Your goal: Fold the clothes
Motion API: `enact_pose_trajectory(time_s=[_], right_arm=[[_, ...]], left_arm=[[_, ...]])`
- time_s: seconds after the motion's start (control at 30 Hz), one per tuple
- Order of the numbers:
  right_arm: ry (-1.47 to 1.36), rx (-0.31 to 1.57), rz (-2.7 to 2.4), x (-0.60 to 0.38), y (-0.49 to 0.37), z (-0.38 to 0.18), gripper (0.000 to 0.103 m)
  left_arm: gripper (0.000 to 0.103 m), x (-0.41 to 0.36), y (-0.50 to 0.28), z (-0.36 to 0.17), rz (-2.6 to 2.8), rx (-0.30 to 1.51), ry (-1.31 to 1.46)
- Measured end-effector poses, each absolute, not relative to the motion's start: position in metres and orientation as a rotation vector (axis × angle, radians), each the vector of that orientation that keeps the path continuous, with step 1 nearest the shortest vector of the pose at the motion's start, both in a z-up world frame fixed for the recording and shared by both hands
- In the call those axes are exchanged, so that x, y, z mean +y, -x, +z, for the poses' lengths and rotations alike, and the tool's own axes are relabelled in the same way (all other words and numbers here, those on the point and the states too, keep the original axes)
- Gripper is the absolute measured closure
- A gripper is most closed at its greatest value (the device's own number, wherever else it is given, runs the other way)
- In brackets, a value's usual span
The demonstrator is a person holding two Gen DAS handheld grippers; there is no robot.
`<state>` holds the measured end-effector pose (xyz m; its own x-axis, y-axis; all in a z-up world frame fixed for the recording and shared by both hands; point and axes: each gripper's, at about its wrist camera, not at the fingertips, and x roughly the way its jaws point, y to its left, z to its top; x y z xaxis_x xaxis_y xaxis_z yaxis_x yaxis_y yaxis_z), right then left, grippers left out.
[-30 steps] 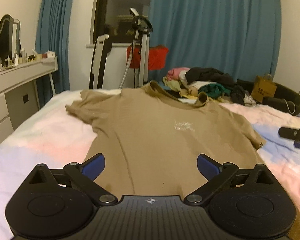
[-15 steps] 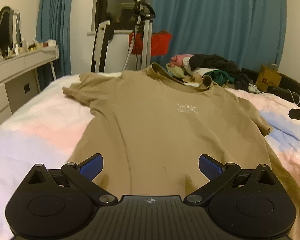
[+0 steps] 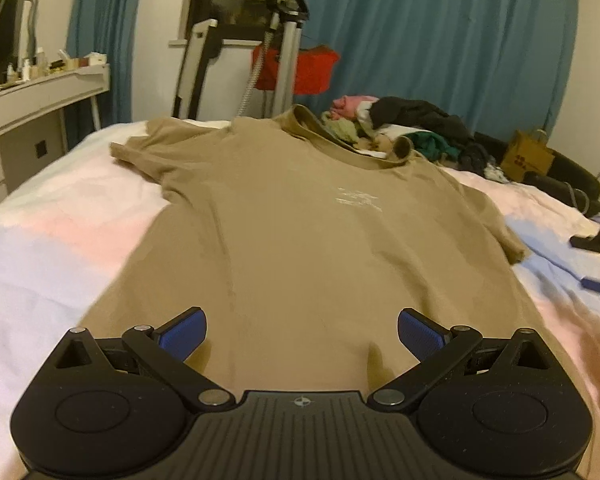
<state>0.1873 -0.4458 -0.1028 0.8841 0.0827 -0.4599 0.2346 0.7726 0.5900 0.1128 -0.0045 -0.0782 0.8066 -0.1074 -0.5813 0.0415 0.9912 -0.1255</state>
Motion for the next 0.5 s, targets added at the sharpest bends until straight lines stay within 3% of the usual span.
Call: enact_pose_trajectory(time_s=[0.2, 0.37, 0.47, 0.5], right_arm=[[-0.927, 0.471, -0.044, -0.466, -0.209, -0.146, 0.035], [-0.814, 0.466, 0.037, -0.439, -0.250, -0.151, 0.042], [-0.744, 0.463, 0.052, -0.419, -0.271, -0.155, 0.061], [-0.718, 0.463, 0.064, -0.414, -0.277, -0.153, 0.075]], left_arm=[[0.000, -0.021, -0.111, -0.085, -0.161, 0.642, 0.081], [0.000, -0.029, -0.109, -0.086, -0.210, 0.641, 0.058], [0.000, -0.033, -0.113, -0.086, -0.233, 0.648, 0.071], [0.000, -0.034, -0.115, -0.086, -0.242, 0.651, 0.077]])
